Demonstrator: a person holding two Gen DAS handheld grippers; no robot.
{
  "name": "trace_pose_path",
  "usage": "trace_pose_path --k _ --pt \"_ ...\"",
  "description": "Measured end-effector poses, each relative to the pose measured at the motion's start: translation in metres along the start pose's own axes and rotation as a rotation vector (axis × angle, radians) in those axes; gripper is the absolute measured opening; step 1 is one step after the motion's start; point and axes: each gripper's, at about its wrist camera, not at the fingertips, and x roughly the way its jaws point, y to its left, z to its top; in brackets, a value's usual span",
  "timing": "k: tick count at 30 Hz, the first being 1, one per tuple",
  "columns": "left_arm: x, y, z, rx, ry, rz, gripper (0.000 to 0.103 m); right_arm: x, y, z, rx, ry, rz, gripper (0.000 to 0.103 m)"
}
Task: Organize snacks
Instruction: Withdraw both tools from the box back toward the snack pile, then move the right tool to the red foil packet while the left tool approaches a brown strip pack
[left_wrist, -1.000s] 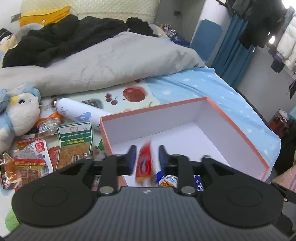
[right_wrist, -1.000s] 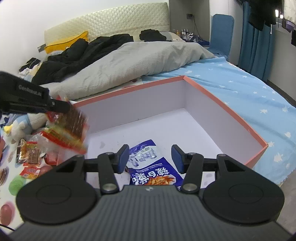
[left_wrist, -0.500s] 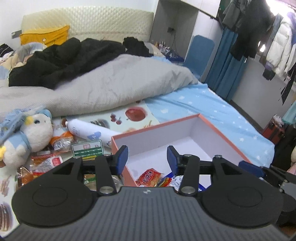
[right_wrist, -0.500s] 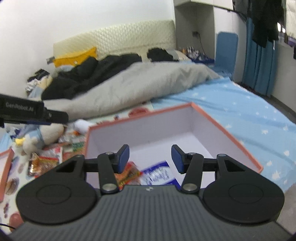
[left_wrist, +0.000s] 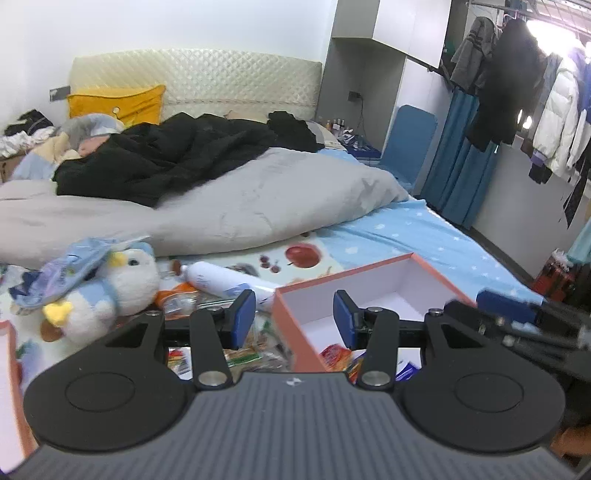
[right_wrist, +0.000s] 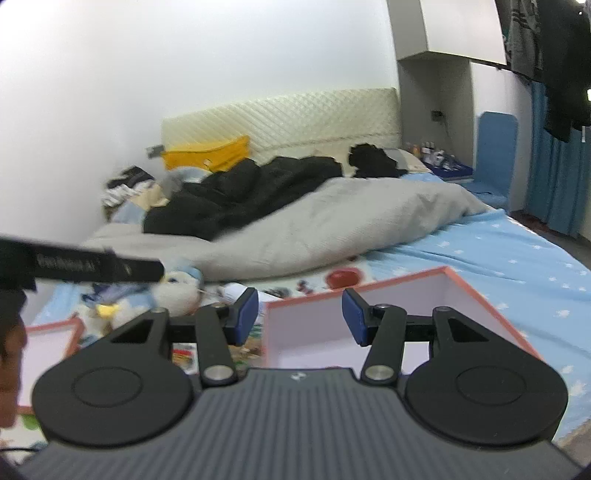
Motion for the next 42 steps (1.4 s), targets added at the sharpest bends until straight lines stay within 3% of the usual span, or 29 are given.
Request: trace_pose_path --k 11,14,24,33,42 --pt "-0.045 0.048 -0.052 -0.062 0.013 0.079 0.06 -0.013 0.05 -0.023 -0.044 0.036 0.084 0.053" --pt "-0.052 0.06 -0.068 -0.084 0.025 0.089 0.066 -0.014 0.059 -0.035 -0.033 0.064 0.086 0.053" --pt "-0.082 0.085 -0.118 -0.155 0.055 0.116 0.066 -0.026 0.082 -0.064 0.016 0.142 0.125 0.053" --pt "-0.097 0.1 -0.161 -0.194 0.11 0.126 0.07 -0.041 0.096 -0.106 0.007 0.221 0.115 0.053" --pt "-0.085 0.11 -0.178 -0.207 0.163 0.144 0.072 -0.033 0.109 -0.125 -0.03 0.298 0.135 0.053"
